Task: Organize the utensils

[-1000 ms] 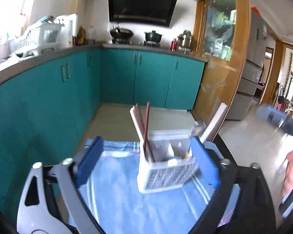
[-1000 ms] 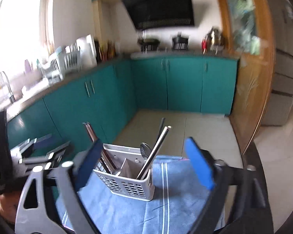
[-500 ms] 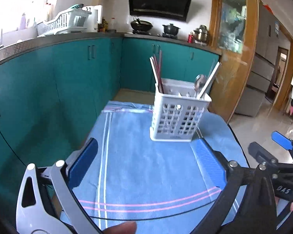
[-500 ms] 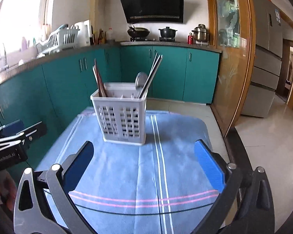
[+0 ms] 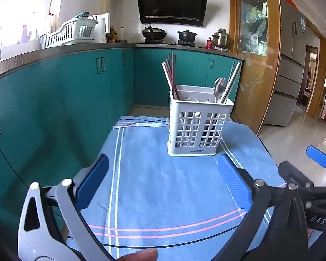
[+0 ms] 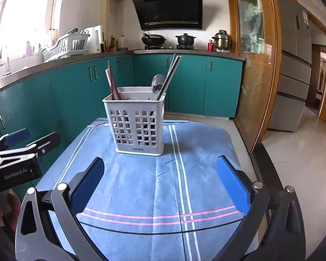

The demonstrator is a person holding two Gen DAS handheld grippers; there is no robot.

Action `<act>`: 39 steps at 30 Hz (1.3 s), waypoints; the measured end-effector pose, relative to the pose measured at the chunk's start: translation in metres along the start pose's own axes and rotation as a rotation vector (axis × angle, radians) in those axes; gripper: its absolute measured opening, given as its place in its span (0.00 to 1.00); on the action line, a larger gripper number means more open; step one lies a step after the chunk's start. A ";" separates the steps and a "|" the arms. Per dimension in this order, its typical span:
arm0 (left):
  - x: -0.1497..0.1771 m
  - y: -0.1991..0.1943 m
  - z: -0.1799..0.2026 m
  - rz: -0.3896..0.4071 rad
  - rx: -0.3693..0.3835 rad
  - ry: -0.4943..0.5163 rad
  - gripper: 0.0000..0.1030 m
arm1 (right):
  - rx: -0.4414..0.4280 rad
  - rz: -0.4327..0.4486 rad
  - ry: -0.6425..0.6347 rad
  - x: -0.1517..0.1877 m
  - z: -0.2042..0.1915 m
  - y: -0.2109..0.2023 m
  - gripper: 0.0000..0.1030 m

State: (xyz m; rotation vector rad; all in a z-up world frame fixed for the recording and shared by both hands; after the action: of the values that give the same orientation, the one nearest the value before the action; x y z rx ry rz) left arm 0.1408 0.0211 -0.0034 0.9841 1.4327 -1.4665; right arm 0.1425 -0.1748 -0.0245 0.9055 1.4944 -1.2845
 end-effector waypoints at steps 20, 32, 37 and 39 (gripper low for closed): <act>0.008 0.012 0.010 -0.009 0.013 0.027 0.96 | 0.027 -0.023 0.009 0.012 0.015 0.008 0.97; 0.008 0.014 0.011 -0.012 0.022 0.023 0.96 | 0.034 -0.023 0.003 0.015 0.016 0.010 0.97; 0.008 0.014 0.011 -0.013 0.024 0.024 0.96 | 0.036 -0.022 0.001 0.015 0.017 0.009 0.97; 0.008 0.014 0.011 -0.013 0.024 0.024 0.96 | 0.035 -0.023 0.001 0.015 0.016 0.009 0.97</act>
State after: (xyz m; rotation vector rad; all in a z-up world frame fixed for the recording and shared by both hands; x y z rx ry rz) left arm 0.1515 0.0095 -0.0155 1.0117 1.4446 -1.4888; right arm 0.1500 -0.1897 -0.0421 0.9142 1.4914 -1.3307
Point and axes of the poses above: each gripper's, at about its wrist camera, not at the fingertips, and y roughly the way its jaws point, z to its right, x to its underside, the point moved 10 cm from there along y, roughly the way its jaws point, and after that the axes turned 9 degrees about z, right-handed, at the moved point
